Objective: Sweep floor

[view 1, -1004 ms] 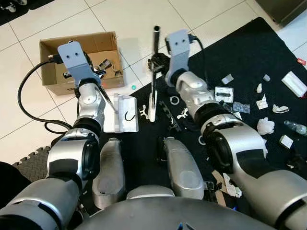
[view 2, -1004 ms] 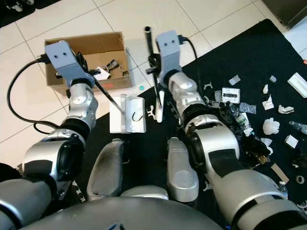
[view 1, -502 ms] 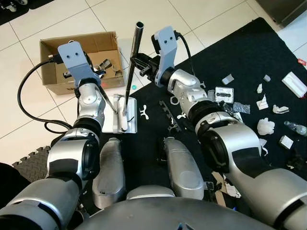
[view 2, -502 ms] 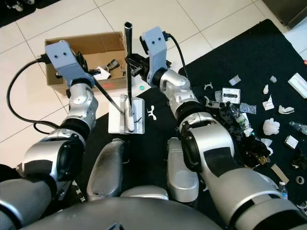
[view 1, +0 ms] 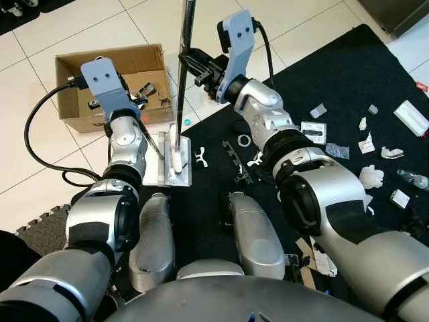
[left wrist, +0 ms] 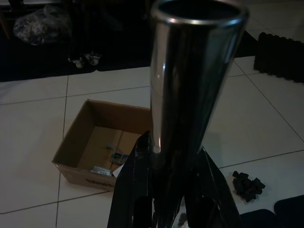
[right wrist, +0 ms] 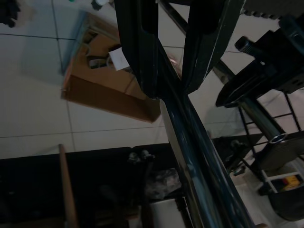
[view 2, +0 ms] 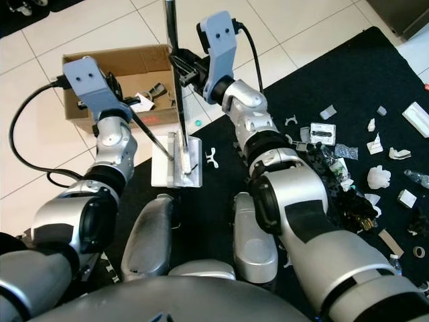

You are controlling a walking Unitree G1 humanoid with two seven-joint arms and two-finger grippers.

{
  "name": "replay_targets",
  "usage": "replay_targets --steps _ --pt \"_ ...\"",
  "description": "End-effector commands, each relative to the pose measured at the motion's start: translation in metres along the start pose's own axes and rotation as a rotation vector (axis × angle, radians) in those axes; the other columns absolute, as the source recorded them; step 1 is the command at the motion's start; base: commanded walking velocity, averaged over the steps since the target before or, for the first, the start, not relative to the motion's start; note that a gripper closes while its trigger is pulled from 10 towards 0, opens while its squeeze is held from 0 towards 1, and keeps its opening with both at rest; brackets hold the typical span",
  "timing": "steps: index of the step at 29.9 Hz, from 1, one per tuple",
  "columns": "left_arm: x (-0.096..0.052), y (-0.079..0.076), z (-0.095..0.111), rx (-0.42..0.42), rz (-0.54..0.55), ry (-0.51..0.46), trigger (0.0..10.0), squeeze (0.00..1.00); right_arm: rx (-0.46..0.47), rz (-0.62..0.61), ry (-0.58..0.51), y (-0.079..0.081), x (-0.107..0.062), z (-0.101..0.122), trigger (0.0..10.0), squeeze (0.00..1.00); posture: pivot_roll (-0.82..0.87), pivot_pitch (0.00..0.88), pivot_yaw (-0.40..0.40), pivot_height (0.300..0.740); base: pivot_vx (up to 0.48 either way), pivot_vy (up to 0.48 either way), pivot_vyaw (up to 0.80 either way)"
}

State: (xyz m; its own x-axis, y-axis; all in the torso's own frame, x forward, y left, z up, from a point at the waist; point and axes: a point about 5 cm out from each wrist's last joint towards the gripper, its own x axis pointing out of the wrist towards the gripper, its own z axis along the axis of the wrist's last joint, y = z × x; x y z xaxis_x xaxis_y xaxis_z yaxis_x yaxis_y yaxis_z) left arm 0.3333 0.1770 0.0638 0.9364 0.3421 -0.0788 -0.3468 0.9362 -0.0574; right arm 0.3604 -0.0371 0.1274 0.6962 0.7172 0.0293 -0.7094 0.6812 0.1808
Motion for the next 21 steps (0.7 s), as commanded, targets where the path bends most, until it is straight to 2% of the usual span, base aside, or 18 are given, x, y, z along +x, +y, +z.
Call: replay_targets --steps 1,5,9,18,21 --pt "-0.009 0.005 -0.021 0.025 0.011 0.102 10.0 0.00 -0.032 -0.035 -0.005 -0.007 -0.005 0.001 10.0 0.00 -0.05 0.137 -0.040 0.740 0.000 0.000 0.00" --pt "-0.009 0.005 -0.021 0.027 0.010 0.103 10.0 0.00 -0.036 -0.076 0.007 -0.017 -0.012 -0.001 10.0 0.00 -0.05 0.137 -0.040 0.740 0.000 0.000 0.00" --pt "-0.009 0.006 -0.022 0.028 0.009 0.104 10.0 0.00 -0.029 -0.169 0.014 -0.040 -0.032 -0.003 10.0 0.00 -0.05 0.139 -0.038 0.740 0.000 0.000 0.00" --pt "-0.010 0.005 -0.023 0.025 0.004 0.111 10.0 0.00 -0.037 -0.304 0.072 -0.063 -0.059 -0.016 10.0 0.00 -0.05 0.140 -0.034 0.740 0.000 0.000 0.00" --pt "-0.011 0.004 -0.024 0.022 0.000 0.114 10.0 0.00 -0.040 -0.335 0.095 -0.066 -0.064 -0.021 10.0 0.00 -0.05 0.140 -0.034 0.740 0.000 0.000 0.00"
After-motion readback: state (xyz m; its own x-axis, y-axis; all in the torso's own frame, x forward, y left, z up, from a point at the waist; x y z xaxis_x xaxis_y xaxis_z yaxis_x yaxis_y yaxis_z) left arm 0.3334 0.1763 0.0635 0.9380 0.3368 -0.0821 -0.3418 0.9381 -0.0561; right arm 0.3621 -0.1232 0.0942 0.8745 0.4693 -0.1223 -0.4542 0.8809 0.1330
